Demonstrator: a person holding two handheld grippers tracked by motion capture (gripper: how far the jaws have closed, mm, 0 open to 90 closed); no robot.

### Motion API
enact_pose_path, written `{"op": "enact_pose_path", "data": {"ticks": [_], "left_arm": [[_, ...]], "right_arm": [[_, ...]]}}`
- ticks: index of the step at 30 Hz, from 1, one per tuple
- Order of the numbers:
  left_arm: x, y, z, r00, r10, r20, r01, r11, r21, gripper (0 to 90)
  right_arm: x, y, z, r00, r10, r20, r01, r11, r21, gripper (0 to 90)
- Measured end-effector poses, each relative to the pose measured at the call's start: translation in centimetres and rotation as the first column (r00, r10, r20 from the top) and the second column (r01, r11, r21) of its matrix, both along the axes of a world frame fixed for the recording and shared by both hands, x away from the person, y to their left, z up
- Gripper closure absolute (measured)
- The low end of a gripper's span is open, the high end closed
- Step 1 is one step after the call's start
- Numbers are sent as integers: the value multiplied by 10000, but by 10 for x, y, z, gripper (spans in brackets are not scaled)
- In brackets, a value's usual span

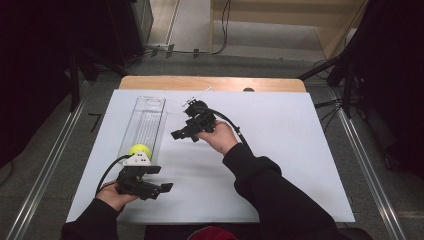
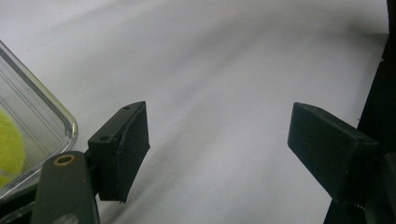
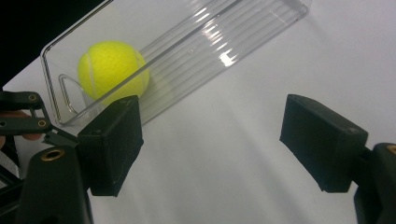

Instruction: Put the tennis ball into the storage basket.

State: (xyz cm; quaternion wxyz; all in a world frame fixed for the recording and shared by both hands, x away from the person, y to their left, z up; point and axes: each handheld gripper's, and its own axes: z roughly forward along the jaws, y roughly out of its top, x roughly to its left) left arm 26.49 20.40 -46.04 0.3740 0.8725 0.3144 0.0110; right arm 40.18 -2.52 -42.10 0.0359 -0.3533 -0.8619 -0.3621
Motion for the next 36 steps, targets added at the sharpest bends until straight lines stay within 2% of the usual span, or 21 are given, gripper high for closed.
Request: {"op": "enact_pose_path", "data": {"ticks": [9, 15, 17, 23, 36], "left_arm": [[0, 0, 0, 10000, 28, 48, -28, 10000, 18, 216], [0, 0, 0, 10000, 37, 33, -37, 10000, 64, 216], [0, 1, 0, 10000, 27, 43, -27, 10000, 47, 216], [0, 0, 0, 10000, 45, 52, -45, 10000, 10, 216], [0, 0, 0, 10000, 40, 47, -40, 10000, 27, 216]], "right_arm": [[-4, -17, -3, 10000, -33, -23, 33, 10000, 42, 196], [-9, -28, -4, 9999, -60, -129, 62, 9998, 202, 199], [-13, -31, -5, 10000, -31, -53, 32, 9998, 187, 199], [-19, -39, -6, 9998, -6, -208, 9, 9999, 159, 200], [-29, -64, -7, 10000, -75, -50, 77, 9994, 323, 212]]}}
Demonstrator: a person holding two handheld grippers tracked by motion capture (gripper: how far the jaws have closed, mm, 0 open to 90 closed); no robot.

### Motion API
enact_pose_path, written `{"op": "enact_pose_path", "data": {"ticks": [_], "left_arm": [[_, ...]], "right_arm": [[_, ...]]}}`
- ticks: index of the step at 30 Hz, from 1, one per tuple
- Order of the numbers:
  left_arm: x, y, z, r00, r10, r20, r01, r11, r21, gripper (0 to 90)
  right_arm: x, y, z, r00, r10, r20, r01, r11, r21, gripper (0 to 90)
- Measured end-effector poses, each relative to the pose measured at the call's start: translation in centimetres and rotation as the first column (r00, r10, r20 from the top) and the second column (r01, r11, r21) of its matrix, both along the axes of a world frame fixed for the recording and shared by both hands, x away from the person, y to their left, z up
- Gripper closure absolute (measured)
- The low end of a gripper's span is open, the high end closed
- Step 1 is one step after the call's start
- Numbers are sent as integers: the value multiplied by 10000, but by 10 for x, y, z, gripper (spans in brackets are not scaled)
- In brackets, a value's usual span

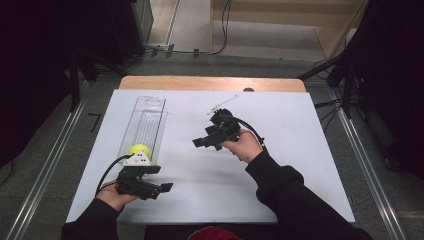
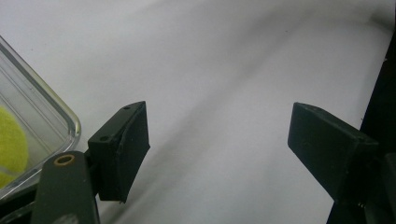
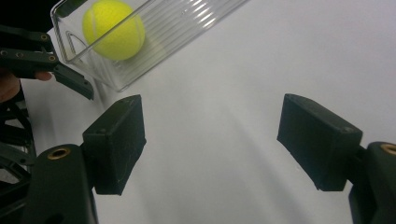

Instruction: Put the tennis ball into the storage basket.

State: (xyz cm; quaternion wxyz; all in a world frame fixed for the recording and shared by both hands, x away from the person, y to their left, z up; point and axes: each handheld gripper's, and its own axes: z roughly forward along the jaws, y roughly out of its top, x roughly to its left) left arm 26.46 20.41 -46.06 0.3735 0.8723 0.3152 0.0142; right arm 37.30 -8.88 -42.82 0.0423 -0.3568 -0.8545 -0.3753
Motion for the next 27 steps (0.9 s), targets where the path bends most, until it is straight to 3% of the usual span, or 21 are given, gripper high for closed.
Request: {"op": "enact_pose_path", "data": {"ticks": [27], "left_arm": [[-1, 1, 3, 10000, -30, 55, 30, 10000, -16, 216]], "right_arm": [[-23, -44, -10, 9991, -397, 173, 396, 9992, 46, 211]]}}
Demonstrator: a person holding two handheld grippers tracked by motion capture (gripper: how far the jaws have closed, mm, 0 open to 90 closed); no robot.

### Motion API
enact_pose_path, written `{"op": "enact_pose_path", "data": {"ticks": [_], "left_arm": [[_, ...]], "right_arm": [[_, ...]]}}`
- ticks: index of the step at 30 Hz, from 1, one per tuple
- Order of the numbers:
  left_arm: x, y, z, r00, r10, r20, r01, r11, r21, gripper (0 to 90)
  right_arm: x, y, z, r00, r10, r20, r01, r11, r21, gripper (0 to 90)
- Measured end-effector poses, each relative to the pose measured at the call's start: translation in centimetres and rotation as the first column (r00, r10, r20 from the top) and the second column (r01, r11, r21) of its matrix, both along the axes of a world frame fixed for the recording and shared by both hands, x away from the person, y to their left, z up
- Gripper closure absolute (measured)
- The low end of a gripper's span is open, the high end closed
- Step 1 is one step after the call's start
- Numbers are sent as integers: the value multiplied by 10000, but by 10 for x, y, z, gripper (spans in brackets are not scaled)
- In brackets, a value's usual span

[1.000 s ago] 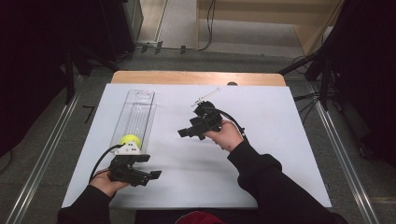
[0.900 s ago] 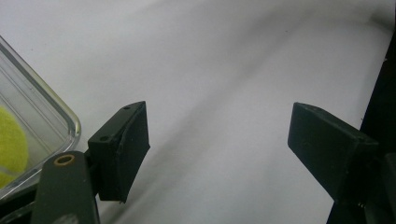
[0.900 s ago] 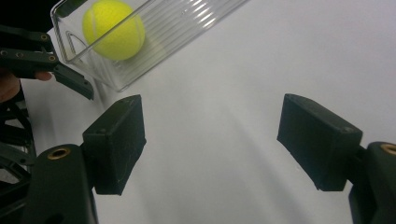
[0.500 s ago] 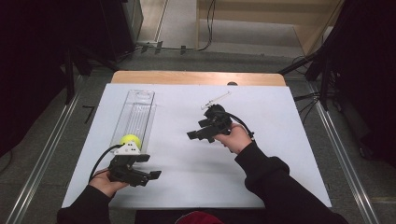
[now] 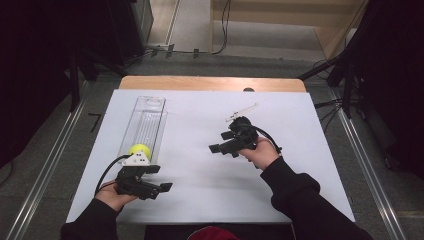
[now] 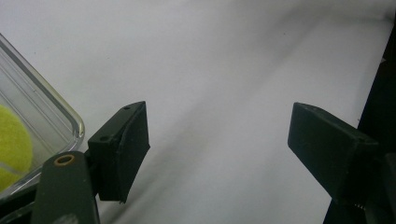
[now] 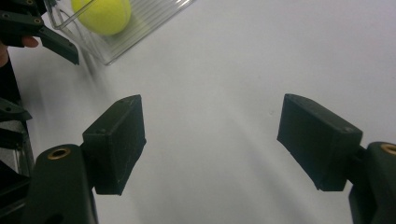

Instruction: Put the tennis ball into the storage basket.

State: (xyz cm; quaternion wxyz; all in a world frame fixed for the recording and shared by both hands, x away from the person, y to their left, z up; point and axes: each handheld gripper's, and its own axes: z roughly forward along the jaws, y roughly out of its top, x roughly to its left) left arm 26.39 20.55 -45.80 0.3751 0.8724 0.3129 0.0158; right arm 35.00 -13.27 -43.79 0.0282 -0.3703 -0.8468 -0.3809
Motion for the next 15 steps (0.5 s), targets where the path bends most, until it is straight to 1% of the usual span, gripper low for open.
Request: {"op": "enact_pose_path", "data": {"ticks": [5, 15], "left_arm": [[0, 0, 0, 10000, 42, -11, -42, 10000, -14, 216], [0, 0, 0, 10000, -13, -9, 13, 10000, 38, 216]], "right_arm": [[-5, -9, -1, 9999, -81, 105, 80, 9999, 69, 211], [-15, -28, -4, 9997, -242, 93, 241, 9997, 47, 211]]}}
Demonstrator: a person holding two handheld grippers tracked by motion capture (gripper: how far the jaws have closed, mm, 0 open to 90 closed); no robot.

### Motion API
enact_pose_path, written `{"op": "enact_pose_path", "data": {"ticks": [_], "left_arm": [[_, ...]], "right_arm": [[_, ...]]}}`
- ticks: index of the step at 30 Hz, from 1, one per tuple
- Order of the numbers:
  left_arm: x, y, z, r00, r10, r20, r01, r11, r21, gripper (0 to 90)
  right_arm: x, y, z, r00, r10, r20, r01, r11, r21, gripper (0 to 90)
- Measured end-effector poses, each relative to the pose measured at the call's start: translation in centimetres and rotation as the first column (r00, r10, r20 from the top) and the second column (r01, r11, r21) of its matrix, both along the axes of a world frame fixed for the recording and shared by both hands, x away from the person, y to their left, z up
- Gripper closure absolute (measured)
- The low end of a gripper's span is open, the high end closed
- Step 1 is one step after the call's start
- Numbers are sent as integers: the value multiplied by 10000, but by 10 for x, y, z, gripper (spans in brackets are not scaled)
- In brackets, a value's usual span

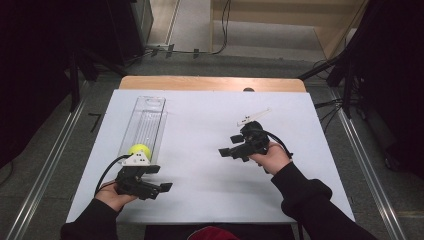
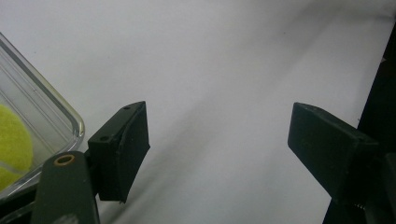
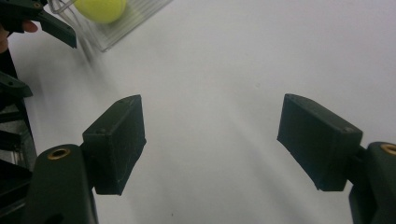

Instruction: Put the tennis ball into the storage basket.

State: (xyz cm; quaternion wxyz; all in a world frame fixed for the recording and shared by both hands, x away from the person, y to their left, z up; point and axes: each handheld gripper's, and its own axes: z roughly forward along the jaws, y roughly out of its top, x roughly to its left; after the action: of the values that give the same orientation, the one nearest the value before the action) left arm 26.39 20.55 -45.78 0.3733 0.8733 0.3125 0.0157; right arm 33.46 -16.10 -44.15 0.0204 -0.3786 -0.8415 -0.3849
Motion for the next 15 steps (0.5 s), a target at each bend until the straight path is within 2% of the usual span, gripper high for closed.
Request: {"op": "enact_pose_path", "data": {"ticks": [8, 12, 15], "left_arm": [[0, 0, 0, 10000, 23, -5, -23, 10000, 9, 216], [0, 0, 0, 10000, 48, -4, -48, 10000, 4, 216], [0, 0, 0, 10000, 67, 6, -67, 10000, 33, 216]], "right_arm": [[-9, -16, -1, 9996, -267, -17, 267, 9996, 76, 210], [-14, -22, -2, 9993, -376, -18, 375, 9992, -133, 210], [-18, -25, -3, 9990, -441, -72, 440, 9990, -91, 210]]}}
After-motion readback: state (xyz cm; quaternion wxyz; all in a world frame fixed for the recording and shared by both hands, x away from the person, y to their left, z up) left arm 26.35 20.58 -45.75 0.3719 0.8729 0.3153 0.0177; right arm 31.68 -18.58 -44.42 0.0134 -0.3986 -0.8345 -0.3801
